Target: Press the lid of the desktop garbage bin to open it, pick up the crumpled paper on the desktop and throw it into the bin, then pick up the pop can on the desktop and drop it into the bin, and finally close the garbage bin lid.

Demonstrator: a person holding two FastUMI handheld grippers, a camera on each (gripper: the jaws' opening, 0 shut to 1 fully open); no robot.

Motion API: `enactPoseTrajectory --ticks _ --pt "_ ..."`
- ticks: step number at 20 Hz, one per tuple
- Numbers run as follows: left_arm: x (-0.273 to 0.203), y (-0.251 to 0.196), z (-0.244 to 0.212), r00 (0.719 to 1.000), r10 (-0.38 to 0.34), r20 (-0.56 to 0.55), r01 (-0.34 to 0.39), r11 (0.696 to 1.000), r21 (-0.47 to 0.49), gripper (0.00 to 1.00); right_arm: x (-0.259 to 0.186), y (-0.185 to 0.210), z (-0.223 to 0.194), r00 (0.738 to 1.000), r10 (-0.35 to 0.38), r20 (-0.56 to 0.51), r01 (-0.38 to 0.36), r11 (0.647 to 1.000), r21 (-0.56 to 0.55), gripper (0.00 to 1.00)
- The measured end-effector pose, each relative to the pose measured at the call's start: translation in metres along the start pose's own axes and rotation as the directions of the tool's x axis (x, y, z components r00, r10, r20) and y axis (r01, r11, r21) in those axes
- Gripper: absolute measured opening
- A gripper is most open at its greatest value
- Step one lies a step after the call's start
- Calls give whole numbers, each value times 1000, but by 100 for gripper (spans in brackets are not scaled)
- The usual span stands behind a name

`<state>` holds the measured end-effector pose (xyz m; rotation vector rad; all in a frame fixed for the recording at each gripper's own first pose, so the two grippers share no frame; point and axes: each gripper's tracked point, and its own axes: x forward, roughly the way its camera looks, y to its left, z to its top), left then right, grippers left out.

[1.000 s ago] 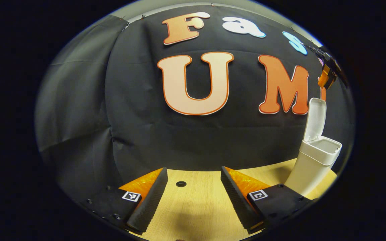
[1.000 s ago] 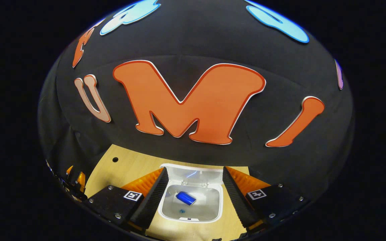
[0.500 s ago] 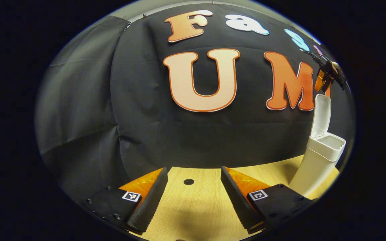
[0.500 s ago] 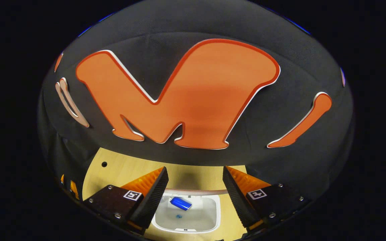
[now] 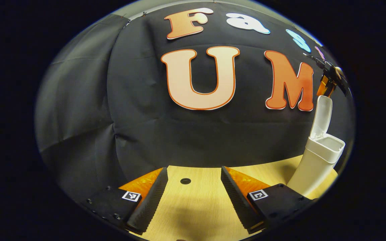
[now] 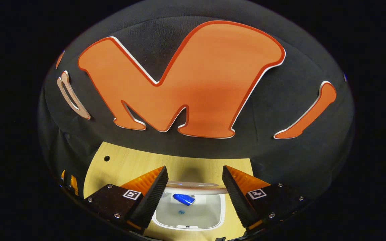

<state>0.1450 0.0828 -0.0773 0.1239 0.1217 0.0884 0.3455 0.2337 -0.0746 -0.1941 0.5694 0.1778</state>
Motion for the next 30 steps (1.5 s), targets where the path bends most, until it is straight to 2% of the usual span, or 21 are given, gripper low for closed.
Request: enactPoseTrajectory --ticks 5,13,17,18,19,26,30 --pt "5 -9 11 1000 -18 17 18 1000 13 100 -8 3 -35 999 24 -27 -23 1000 16 99" --pt "-3 -5 4 1000 -30 7 30 1000 -7 100 -16 3 -101 997 2 -80 -1 1000 10 99" --pt "-12 -4 -1 999 -45 -1 45 999 -6 100 -13 6 -135 994 -2 -109 7 999 40 99" --pt "-14 -4 -1 999 -49 -1 49 999 -2 97 -12 4 -141 993 -16 -115 19 999 32 99" --pt "-16 -3 -2 999 -51 1 51 999 3 100 -12 1 -146 993 -29 -112 31 999 19 99" --pt "-31 -4 -4 998 -55 0 55 998 13 100 1 8 -185 988 2 -155 11 997 83 99" --pt "-34 -2 -3 999 -48 4 48 998 33 100 5 11 -199 985 0 -172 12 998 67 99"
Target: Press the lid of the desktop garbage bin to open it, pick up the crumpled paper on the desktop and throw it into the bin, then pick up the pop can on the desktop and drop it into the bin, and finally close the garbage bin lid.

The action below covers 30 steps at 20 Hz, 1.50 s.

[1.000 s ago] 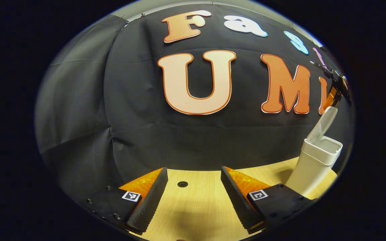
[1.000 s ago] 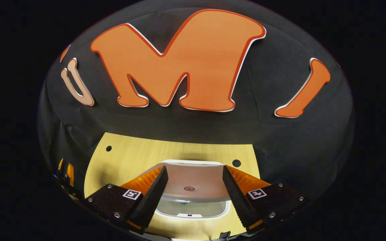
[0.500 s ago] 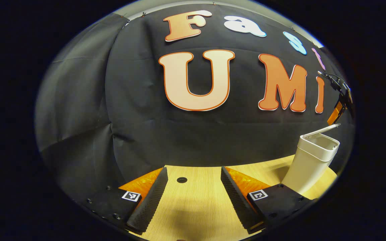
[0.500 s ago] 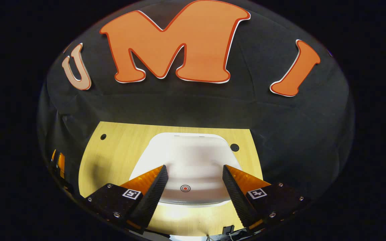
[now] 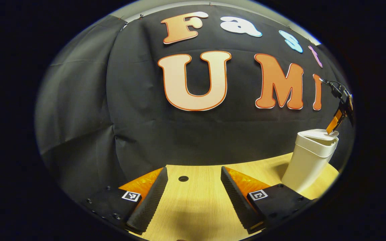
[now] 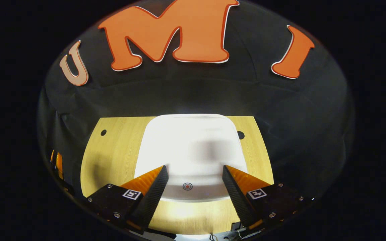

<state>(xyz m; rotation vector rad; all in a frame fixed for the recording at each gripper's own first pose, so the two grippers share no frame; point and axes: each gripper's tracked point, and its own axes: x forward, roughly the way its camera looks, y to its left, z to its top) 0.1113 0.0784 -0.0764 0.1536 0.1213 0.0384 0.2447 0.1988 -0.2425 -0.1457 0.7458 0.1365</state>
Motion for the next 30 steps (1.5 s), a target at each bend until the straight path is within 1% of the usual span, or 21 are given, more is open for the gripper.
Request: enactPoseTrajectory --ticks 2,3,4,5,10,12,14,16,18,20,22,23,24,25,26,28,30 --pt "-1 -2 0 1000 -1 -2 1 1000 -1 100 3 3 -6 1000 2 -14 -2 1000 -9 99" --pt "-1 -2 0 1000 -1 -3 1 1000 -2 98 4 3 -9 1000 2 -18 -2 1000 -14 99" --pt "-1 -2 -1 1000 -2 -5 2 1000 -3 98 6 3 -12 1000 5 -25 -5 1000 -18 99" --pt "-1 -3 -3 1000 -6 -8 6 1000 -1 100 6 4 -11 1000 7 -15 -7 1000 -21 99" --pt "3 -10 -4 1000 -17 -6 17 1000 10 100 9 4 -15 1000 1 -11 -1 1000 -17 100" --pt "4 -13 -6 1000 -21 -13 21 1000 3 100 11 5 -18 1000 16 -14 -17 999 -33 100" --pt "4 -16 -11 999 -30 -20 30 999 -14 100 12 6 -19 999 43 11 -42 998 -56 100" --pt "7 -20 -10 999 -32 -21 32 999 -18 100 14 5 -18 999 50 10 -49 998 -43 100" --pt "7 -21 -5 999 -32 -11 32 999 1 100 12 4 -16 999 48 5 -47 998 -42 100" --pt "6 -24 4 999 -38 6 38 999 4 100 12 4 -14 999 48 7 -48 999 -16 100" --pt "3 -25 11 999 -44 17 44 999 2 100 10 -2 -7 999 14 52 -16 999 43 99" --pt "1 -24 16 999 -39 26 39 999 11 100 11 0 -1 995 24 92 -31 997 67 98" --pt "-1 -21 21 999 -33 38 33 999 19 97 9 2 -1 993 40 114 -49 995 83 98" --pt "-3 -18 25 998 -29 49 27 999 24 100 5 2 -1 990 39 139 -52 994 94 99" --pt "-4 -17 30 998 -24 56 23 999 25 100 2 0 4 985 31 172 -49 994 98 99" --pt "-7 -12 34 998 -14 66 13 1000 18 100 -9 -2 15 965 11 263 -36 995 89 99" --pt "-11 -12 37 997 -11 73 10 1000 5 100 -27 -5 23 934 -20 358 -3 998 65 98"
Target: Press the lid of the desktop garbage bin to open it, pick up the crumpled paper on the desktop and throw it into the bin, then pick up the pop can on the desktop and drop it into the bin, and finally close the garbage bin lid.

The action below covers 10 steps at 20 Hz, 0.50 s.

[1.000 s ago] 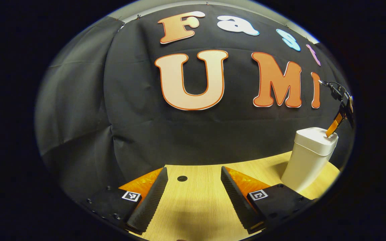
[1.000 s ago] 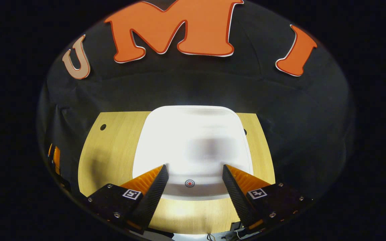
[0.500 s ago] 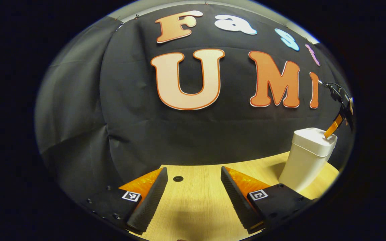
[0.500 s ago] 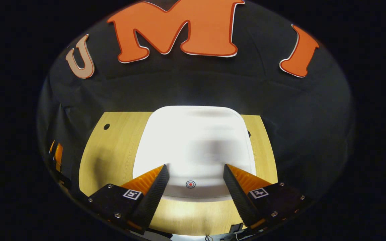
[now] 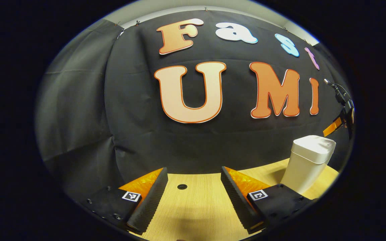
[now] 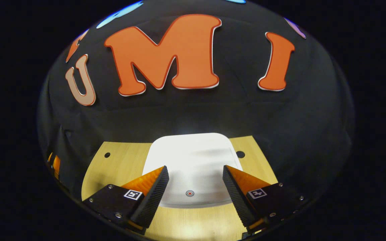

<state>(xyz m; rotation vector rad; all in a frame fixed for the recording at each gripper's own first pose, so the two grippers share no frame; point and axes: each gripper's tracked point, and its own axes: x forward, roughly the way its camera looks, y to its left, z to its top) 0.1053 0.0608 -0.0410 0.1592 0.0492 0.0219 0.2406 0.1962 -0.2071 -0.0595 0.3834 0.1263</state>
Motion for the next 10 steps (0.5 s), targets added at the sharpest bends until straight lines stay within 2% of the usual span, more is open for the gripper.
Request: enactPoseTrajectory --ticks 4,10 --pt "-4 -3 5 1000 -3 13 3 1000 -5 100 -25 3 8 984 -36 172 46 997 -56 98" --pt "-11 -9 10 1000 -9 27 10 1000 -10 100 -67 8 -19 951 -81 299 91 996 -21 98"
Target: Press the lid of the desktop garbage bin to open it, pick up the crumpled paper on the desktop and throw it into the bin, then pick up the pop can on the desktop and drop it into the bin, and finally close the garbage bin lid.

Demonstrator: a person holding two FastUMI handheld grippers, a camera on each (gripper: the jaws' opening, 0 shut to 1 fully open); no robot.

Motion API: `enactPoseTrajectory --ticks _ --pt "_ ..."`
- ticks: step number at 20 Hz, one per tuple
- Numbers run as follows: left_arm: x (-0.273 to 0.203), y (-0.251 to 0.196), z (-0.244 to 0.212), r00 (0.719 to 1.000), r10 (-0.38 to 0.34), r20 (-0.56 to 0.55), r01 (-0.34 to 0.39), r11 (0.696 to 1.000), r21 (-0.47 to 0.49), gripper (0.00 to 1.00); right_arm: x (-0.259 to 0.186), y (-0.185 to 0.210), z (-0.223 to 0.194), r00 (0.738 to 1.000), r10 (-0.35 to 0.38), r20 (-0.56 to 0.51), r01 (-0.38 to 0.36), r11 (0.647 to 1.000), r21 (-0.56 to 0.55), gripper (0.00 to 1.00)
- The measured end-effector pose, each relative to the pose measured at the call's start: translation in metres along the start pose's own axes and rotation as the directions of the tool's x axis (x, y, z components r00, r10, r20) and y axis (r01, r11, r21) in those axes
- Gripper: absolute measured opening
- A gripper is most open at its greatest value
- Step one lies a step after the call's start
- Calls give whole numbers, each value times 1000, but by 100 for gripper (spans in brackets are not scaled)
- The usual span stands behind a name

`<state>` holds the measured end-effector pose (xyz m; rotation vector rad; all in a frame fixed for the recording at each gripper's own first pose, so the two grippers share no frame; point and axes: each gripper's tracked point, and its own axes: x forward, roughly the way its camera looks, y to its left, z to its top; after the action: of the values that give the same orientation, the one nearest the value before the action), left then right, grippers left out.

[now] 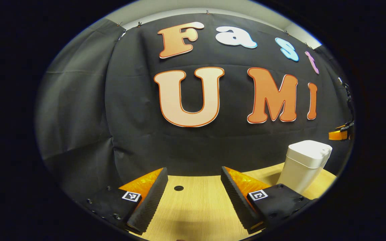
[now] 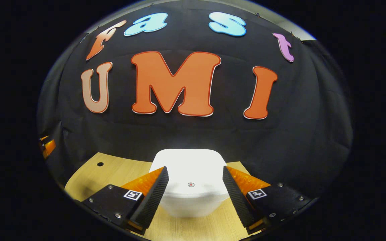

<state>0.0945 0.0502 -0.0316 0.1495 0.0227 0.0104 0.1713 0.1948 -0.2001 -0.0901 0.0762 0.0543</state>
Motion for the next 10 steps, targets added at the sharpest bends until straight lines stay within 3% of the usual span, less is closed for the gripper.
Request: enactPoseTrajectory --ticks 4,10 --pt "-6 4 3 1000 15 12 -15 1000 -7 100 -28 5 -16 1000 14 5 -15 995 100 98" --pt "-15 8 7 999 31 18 -31 1000 3 100 -46 -3 -17 999 -15 46 10 993 114 98"
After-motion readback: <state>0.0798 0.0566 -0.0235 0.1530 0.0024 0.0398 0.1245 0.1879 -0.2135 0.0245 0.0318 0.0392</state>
